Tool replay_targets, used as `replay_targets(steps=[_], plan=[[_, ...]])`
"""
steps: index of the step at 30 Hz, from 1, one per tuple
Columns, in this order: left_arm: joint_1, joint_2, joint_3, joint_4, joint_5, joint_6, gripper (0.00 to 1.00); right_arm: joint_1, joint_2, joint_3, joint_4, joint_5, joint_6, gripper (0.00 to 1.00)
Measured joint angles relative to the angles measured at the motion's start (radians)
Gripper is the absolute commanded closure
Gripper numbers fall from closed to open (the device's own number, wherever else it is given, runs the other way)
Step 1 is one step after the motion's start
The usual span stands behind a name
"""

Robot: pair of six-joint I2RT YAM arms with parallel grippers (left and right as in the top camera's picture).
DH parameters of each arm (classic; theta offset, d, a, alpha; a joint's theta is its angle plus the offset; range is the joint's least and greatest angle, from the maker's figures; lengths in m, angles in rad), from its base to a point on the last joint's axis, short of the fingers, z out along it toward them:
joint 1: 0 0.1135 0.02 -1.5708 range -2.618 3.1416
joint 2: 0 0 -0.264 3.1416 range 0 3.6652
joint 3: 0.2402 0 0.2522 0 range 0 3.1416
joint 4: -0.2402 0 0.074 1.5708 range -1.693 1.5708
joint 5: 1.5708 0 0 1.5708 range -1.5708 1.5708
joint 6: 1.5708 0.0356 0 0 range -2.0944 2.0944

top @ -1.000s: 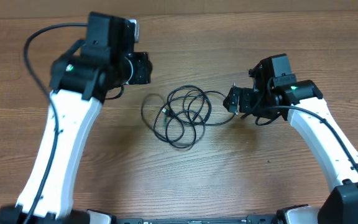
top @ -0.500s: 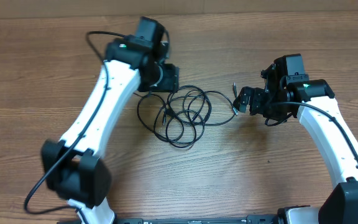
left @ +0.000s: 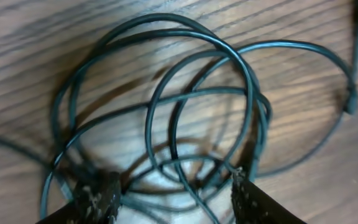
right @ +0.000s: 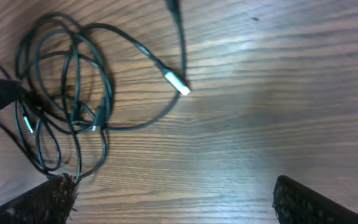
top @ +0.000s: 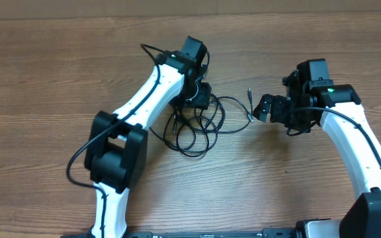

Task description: Untangle cables

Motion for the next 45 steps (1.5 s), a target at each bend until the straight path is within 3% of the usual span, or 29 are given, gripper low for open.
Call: replay_targets(steps=[5,7,8,9,16,21,30,35,39,45], plan=[[-0.018,0.074,0.0,0.041,0.0,0.0,0.49,-0.039,0.0,0.0,-0.018,0.0,-0.001,0.0],[-0.019,0.096,0.0,0.046,0.0,0.0,0.69,-0.046,0.0,0.0,-0.023,0.001,-0.002,0.0],[-0.019,0.105,0.0,0.047,0.0,0.0,0.85,-0.05,0.0,0.0,-0.024,0.0,-0.002,0.0],[-0.019,0.112,0.0,0.047,-0.001,-0.003,0.96,-0.05,0.0,0.0,-0.025,0.0,-0.002,0.0],[-0.019,0.116,0.017,-0.005,0.004,0.003,0.96,-0.05,0.0,0.0,-0.024,0.001,-0.002,0.0],[-0.019,0.073,0.158,-0.13,0.007,0.012,0.96,-0.05,0.0,0.0,-0.018,0.0,-0.001,0.0],[-0.019,-0.299,0.513,-0.147,0.007,0.038,0.96,-0.05,-0.014,0.136,-0.05,-0.001,-0.024,0.0],[-0.019,-0.434,0.546,-0.153,0.045,0.038,0.96,-0.05,-0.101,0.199,-0.048,-0.019,-0.041,0.0],[-0.019,-0.424,0.543,-0.127,0.119,0.039,0.96,-0.05,-0.162,0.202,-0.041,-0.095,-0.085,0.0],[-0.019,-0.395,0.536,-0.131,0.115,0.038,0.96,-0.05,-0.192,0.202,-0.016,-0.305,-0.182,0.0]])
